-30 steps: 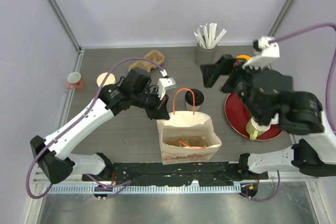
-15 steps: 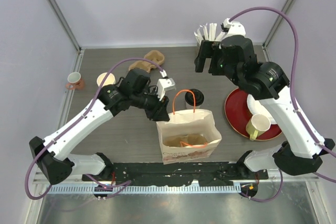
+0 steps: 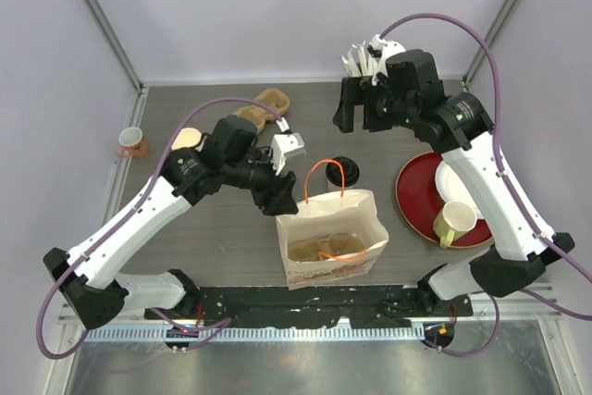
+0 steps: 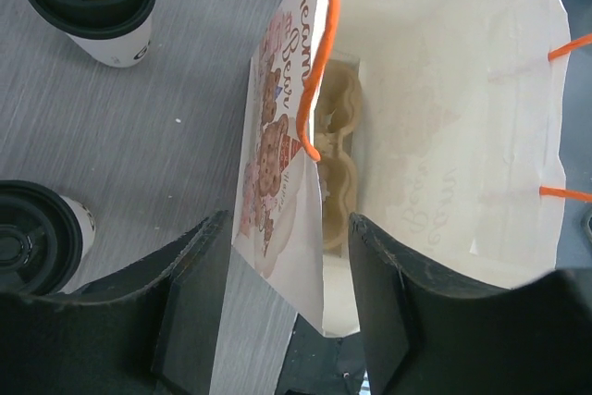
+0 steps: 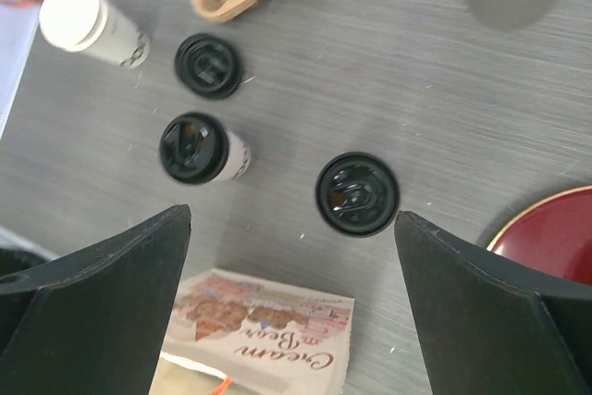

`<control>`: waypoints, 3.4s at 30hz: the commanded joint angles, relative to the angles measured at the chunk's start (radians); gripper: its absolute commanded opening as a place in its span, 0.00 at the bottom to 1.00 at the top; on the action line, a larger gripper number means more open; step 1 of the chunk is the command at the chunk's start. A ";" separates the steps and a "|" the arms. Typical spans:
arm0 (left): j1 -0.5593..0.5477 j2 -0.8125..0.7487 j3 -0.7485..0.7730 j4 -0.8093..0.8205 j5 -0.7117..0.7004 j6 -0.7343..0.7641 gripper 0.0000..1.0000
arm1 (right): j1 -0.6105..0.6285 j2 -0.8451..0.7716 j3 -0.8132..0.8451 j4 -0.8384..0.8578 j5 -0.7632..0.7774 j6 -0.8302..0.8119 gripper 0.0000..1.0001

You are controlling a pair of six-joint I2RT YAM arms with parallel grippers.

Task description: Pack the takeout coffee

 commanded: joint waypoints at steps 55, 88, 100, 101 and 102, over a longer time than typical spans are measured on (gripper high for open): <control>0.167 -0.176 -0.018 0.046 -0.259 -0.088 0.65 | 0.016 -0.052 -0.075 -0.419 -0.208 -0.268 0.01; 0.167 -0.155 -0.041 -0.013 -0.150 -0.106 0.65 | -0.064 0.010 -0.090 -0.413 0.059 -0.614 0.01; 0.169 -0.178 -0.083 0.001 -0.190 -0.129 0.64 | -0.153 0.030 -0.144 -0.315 0.048 -0.870 0.01; 0.169 -0.182 -0.086 0.004 -0.190 -0.128 0.64 | -0.154 0.031 -0.154 -0.304 0.042 -0.892 0.01; 0.167 -0.185 -0.092 0.007 -0.192 -0.129 0.64 | -0.159 0.033 -0.159 -0.291 0.030 -0.909 0.01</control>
